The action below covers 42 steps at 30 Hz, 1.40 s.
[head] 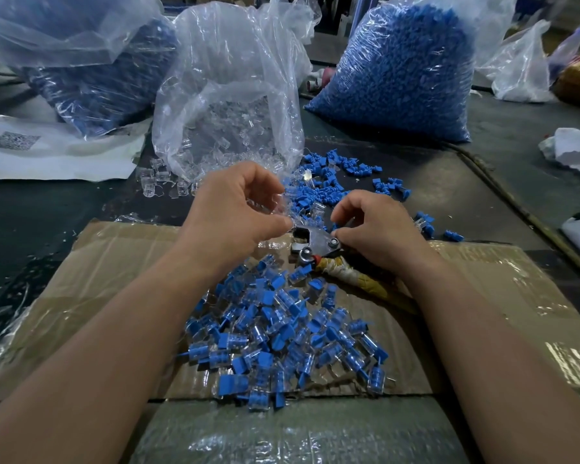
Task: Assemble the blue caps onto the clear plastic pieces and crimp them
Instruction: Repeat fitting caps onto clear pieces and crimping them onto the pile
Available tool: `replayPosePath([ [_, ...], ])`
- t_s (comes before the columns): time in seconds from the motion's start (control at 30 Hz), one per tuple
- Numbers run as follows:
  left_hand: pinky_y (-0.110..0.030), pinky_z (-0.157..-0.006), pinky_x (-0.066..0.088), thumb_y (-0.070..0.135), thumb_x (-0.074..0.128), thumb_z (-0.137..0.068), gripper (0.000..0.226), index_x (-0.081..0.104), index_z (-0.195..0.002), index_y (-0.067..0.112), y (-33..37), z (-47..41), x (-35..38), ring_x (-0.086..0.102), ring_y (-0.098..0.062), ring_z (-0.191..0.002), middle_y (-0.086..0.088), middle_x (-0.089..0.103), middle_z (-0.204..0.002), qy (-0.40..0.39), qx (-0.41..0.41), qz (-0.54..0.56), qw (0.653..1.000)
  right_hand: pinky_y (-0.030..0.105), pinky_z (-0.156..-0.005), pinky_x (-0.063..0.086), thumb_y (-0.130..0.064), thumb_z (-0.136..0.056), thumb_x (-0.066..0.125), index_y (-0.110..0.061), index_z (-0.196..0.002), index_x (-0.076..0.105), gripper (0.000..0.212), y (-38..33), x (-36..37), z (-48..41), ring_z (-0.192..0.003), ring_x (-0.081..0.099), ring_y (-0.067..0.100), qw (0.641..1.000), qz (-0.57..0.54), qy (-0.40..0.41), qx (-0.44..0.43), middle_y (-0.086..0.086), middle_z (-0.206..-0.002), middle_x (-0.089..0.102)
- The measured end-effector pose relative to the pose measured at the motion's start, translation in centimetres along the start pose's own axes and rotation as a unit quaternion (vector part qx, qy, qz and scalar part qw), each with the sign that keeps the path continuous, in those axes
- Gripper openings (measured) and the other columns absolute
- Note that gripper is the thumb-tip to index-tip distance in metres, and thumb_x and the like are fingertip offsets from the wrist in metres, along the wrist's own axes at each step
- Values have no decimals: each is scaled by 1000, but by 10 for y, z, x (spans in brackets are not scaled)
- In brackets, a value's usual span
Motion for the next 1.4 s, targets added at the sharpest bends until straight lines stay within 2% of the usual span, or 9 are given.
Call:
replayPosePath([
  [0.1, -18, -57, 55, 1, 78, -67, 36, 61, -81, 29, 1, 0, -1, 59, -2, -59, 2, 63, -76, -2, 7, 4, 1000, 17, -69, 44, -7, -81, 64, -25, -88, 54, 21, -1, 0, 2, -80, 53, 7, 1000, -8, 11, -18, -13, -82, 53],
  [0.27, -23, -67, 57, 4, 75, -71, 29, 70, -88, 26, 1, 1, 1, 65, -8, -70, 2, 68, -79, -11, 1, 27, 1000, 9, -65, 45, -2, -84, 60, -32, -83, 55, 30, -4, -22, 6, -78, 55, 0, 987, -116, 111, -25, -12, -89, 56],
  [0.37, -15, -64, 54, 7, 66, -81, 23, 69, -90, 27, 4, 1, 1, 64, -3, -66, 7, 69, -78, -8, 16, 21, 1000, 2, -75, 44, -3, -82, 65, -32, -95, 61, 32, -17, -25, 11, -82, 57, -7, 979, -160, 120, -44, -19, -90, 58],
  [0.47, -13, -63, 52, 6, 67, -80, 28, 67, -89, 33, 6, 0, -1, 62, -1, -62, 11, 68, -75, 4, 25, 15, 1000, 8, -74, 49, -5, -76, 71, -29, -92, 62, 31, -31, -24, 19, -80, 62, -3, 964, -226, 124, -64, -15, -86, 62],
  [0.6, -27, -74, 57, 1, 69, -78, 38, 64, -109, 21, 1, -2, -2, 67, -15, -72, 7, 65, -75, 9, 9, 28, 1000, 14, -71, 52, -4, -74, 73, -30, -84, 65, 29, -48, -17, 27, -75, 66, 1, 952, -275, 94, -95, -12, -81, 67],
  [0.83, -30, -64, 58, 4, 71, -76, 19, 68, -73, 22, 2, 0, -3, 67, -21, -64, -3, 69, -68, 20, 12, 38, 999, 14, -59, 52, -12, -73, 75, -33, -78, 62, 25, -56, -12, 32, -62, 63, 5, 962, -231, 97, -111, -9, -67, 65],
  [0.97, -27, -61, 58, 1, 71, -75, 19, 67, -71, 19, 3, 0, 2, 68, -22, -63, -5, 69, -66, 3, 10, 58, 998, 20, -58, 53, -11, -72, 77, -29, -69, 59, 25, -52, -13, 31, -61, 62, 10, 964, -220, 114, -102, -6, -65, 64],
  [1.1, -20, -57, 55, 1, 71, -76, 17, 67, -73, 17, 3, 1, 2, 68, -16, -59, -5, 69, -65, 11, 9, 66, 998, 12, -55, 49, -10, -72, 76, -26, -70, 61, 22, -55, -14, 33, -59, 59, 2, 964, -208, 114, -121, -9, -64, 62],
  [1.4, -18, -55, 54, -3, 66, -78, 21, 68, -75, 17, 10, 4, 6, 66, -10, -55, -6, 69, -65, -24, 9, 98, 995, 12, -61, 48, -18, -72, 76, -32, -72, 56, 25, -58, -13, 35, -67, 59, 0, 966, -166, 132, -147, -15, -68, 60],
])
Point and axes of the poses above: each hand's wrist, its own z-axis away from the middle knuckle, its own x-axis out of the palm, y = z × x, the point moved 7 cm from there along -z, towards the middle knuckle
